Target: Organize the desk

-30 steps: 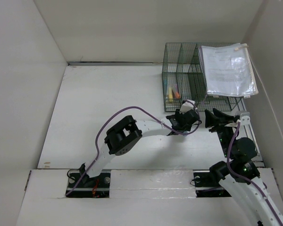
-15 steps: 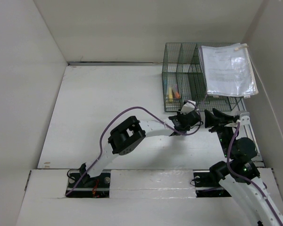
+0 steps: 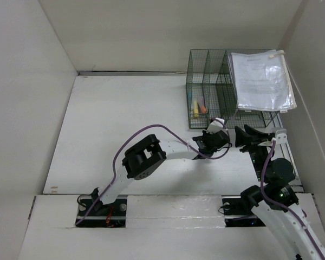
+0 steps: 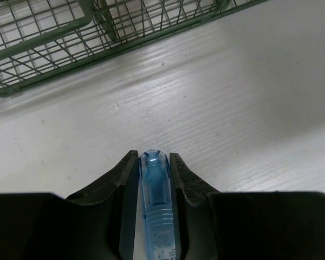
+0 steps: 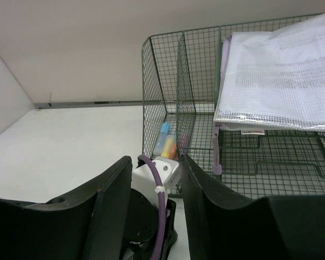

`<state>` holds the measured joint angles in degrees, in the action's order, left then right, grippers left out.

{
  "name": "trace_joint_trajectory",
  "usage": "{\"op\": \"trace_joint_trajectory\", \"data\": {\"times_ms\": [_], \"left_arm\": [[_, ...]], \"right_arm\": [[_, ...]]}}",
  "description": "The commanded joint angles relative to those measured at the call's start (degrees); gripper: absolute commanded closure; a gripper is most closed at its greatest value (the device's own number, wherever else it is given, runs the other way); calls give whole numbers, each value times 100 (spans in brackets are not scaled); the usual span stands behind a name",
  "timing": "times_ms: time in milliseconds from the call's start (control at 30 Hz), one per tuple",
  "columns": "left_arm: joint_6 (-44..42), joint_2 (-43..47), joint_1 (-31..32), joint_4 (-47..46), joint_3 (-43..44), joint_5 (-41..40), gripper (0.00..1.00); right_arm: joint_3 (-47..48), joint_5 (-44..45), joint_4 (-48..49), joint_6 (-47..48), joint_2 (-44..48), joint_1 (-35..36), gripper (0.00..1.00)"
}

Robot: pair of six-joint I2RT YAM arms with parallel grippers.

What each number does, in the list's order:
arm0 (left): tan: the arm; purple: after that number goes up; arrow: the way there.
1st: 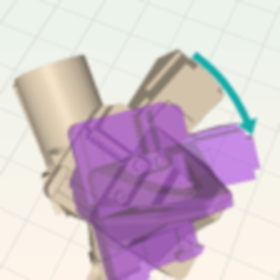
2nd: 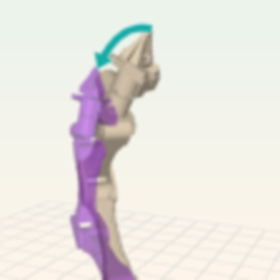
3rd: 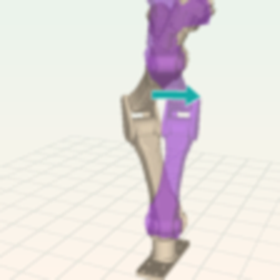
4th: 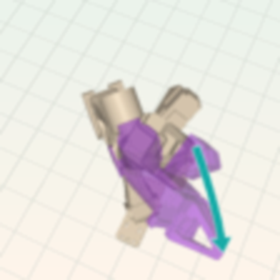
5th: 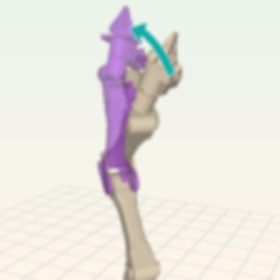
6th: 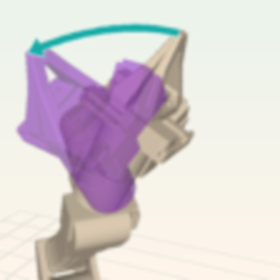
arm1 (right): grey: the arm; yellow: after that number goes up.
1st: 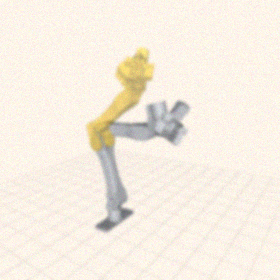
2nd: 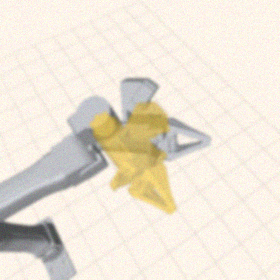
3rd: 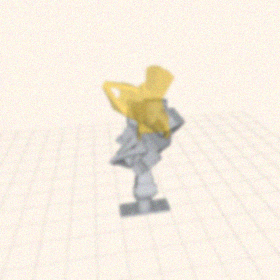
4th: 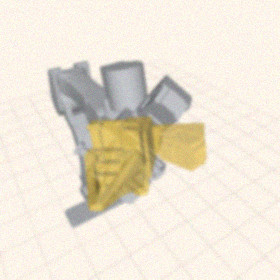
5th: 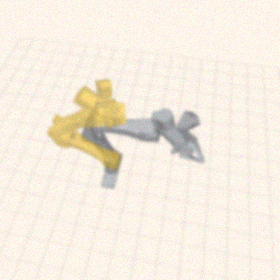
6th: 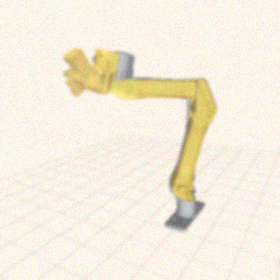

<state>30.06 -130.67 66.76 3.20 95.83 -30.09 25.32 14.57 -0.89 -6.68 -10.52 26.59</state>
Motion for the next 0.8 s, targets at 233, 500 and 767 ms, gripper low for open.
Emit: {"op": "trace_joint_trajectory", "data": {"times_ms": [233, 500, 767], "left_arm": [[-264, 1218, 56, -276, -398, -208, 100], [-818, 1844, -66, -1488, -434, -559, 100], [-1669, 1186, -339, -2525, 365, -964, 100]], "right_arm": [[26, 46, 132, 44, 77, -31, 53], [26, 90, 115, 44, 103, -31, 53], [-1, 64, 150, 26, 68, -31, 53]]}}
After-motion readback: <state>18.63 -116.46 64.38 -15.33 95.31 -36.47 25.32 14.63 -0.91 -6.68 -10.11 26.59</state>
